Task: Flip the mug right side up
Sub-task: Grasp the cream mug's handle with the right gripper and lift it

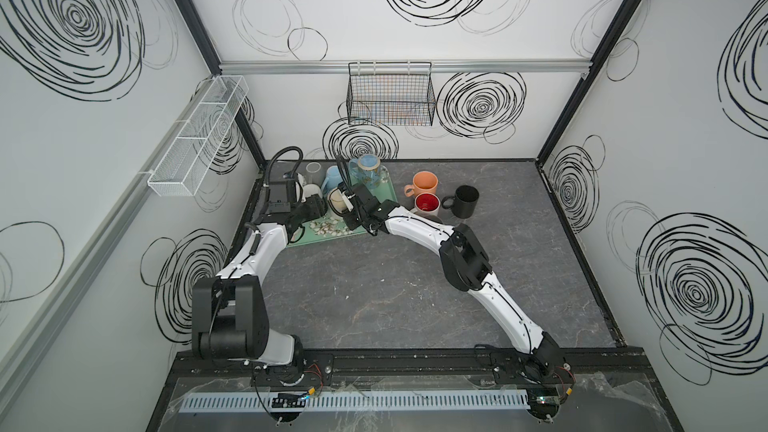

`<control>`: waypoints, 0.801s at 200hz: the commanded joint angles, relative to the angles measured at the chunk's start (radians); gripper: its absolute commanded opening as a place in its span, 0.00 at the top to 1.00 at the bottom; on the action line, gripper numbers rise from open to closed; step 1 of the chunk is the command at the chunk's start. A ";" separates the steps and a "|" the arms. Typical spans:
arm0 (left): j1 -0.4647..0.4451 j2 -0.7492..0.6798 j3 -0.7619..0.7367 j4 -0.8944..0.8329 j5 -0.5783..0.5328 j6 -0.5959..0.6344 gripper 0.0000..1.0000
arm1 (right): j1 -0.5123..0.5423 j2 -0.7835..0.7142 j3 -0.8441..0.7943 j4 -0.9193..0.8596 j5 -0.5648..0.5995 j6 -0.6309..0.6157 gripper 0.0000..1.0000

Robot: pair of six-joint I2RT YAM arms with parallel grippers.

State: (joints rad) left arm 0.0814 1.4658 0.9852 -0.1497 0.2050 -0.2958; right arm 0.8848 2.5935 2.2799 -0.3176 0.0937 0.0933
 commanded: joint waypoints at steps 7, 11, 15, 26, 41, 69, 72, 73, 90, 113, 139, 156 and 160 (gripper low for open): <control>-0.001 -0.025 -0.011 0.033 0.014 0.008 0.39 | -0.006 -0.016 0.033 0.011 -0.005 0.004 0.63; -0.002 -0.025 -0.011 0.033 0.016 0.008 0.39 | -0.006 -0.017 0.033 0.012 -0.006 0.005 0.62; -0.003 -0.025 -0.011 0.034 0.016 0.007 0.39 | -0.007 -0.019 0.033 0.015 -0.007 0.005 0.62; -0.004 -0.026 -0.013 0.035 0.018 0.007 0.39 | -0.006 -0.018 0.032 0.022 -0.015 0.004 0.68; -0.006 -0.030 -0.017 0.033 0.020 0.006 0.39 | -0.010 -0.019 0.033 0.028 -0.031 0.003 0.83; -0.007 -0.051 -0.040 0.035 0.025 0.001 0.39 | -0.015 -0.039 0.029 0.027 -0.049 0.008 1.00; -0.008 -0.055 -0.044 0.036 0.027 0.000 0.39 | -0.015 -0.045 0.027 0.029 -0.050 0.009 1.00; -0.009 -0.056 -0.045 0.035 0.028 -0.002 0.39 | -0.015 -0.046 0.025 0.030 -0.050 0.009 1.00; -0.012 -0.087 -0.072 0.043 0.035 -0.012 0.39 | -0.018 -0.089 -0.010 0.058 -0.057 0.018 1.00; -0.017 -0.151 -0.119 0.066 0.040 -0.030 0.39 | -0.032 -0.181 -0.115 0.143 -0.087 0.047 1.00; -0.021 -0.212 -0.152 0.081 0.055 -0.050 0.38 | -0.055 -0.270 -0.220 0.223 -0.136 0.109 1.00; -0.029 -0.257 -0.185 0.110 0.061 -0.074 0.38 | -0.069 -0.331 -0.301 0.274 -0.180 0.150 1.00; -0.033 -0.267 -0.197 0.126 0.063 -0.086 0.38 | -0.074 -0.347 -0.327 0.294 -0.188 0.161 1.00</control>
State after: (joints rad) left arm 0.0647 1.2602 0.8326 -0.1177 0.2428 -0.3336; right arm 0.8398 2.4134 2.0209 -0.2260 -0.0277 0.1791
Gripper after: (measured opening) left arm 0.617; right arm 0.165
